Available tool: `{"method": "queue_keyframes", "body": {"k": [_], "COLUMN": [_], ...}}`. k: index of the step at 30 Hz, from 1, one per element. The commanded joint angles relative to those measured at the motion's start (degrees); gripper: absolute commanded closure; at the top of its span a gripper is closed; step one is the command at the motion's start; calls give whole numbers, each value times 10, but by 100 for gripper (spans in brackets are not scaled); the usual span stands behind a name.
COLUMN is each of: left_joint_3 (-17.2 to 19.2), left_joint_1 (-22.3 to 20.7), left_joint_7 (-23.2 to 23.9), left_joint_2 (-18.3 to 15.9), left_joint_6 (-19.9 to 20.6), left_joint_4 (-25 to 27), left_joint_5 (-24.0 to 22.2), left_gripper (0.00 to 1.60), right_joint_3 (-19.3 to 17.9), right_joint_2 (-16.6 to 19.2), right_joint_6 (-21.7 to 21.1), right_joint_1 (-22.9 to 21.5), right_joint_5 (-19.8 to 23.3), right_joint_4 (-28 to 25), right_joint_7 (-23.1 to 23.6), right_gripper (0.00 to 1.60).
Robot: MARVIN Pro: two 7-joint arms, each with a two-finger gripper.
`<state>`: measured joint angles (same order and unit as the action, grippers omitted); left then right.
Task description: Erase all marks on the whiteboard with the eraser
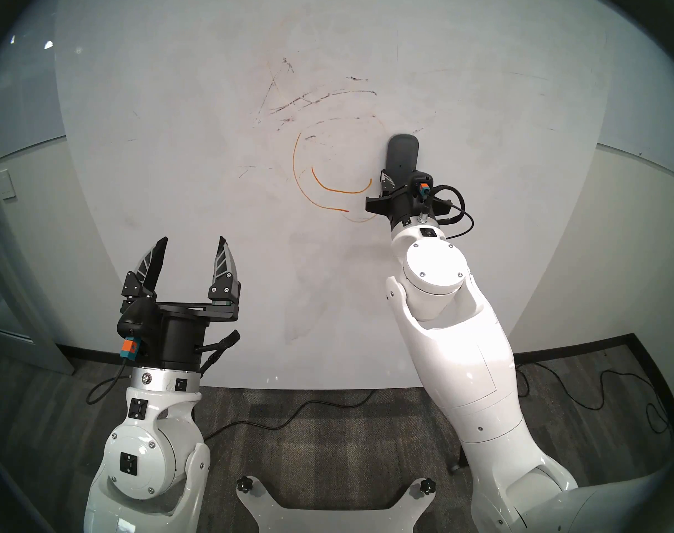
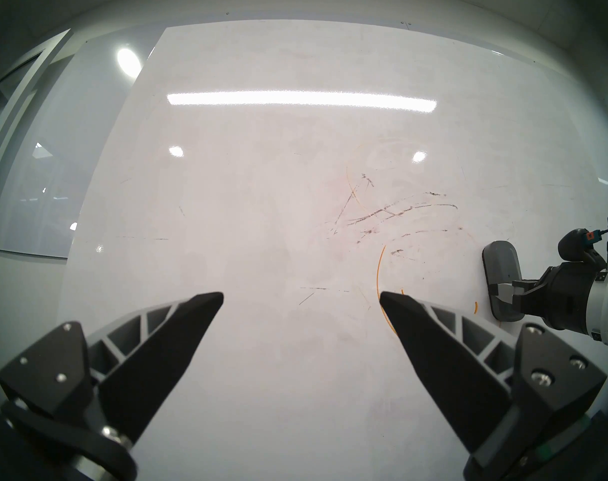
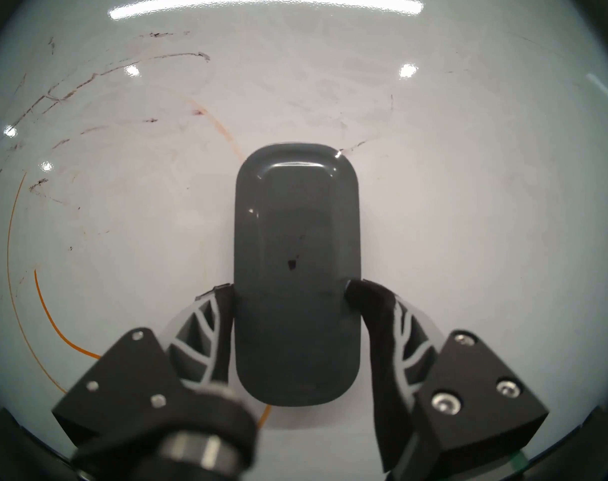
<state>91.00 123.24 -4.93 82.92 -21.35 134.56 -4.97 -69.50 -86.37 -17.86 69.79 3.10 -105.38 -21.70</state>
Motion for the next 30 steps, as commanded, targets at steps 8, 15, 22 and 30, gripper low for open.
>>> {"method": "queue_keyframes", "body": {"k": [8,15,22,30], "left_joint_3": [1,1,1,1], "left_joint_1": [0,0,0,0], "left_joint_7": [1,1,1,1], "left_joint_2": [-1,-1,-1,-1], "left_joint_6": [-1,-1,-1,-1], "left_joint_4": [14,13,14,13], "left_joint_5": [-2,-2,-2,-1], "left_gripper": [0,0,0,0], "right_joint_3": [-7,-3,1,4], "right_joint_2": [13,19,19,15], "right_joint_6": [-15,-11,-8,-4], "right_joint_1": [22,41,42,37], "right_joint_5": [12,10,5,1], "right_joint_4": [-36,-38,-32,-27], "right_joint_7": [12,15,15,16], "right_gripper": [160,160,160,160]}}
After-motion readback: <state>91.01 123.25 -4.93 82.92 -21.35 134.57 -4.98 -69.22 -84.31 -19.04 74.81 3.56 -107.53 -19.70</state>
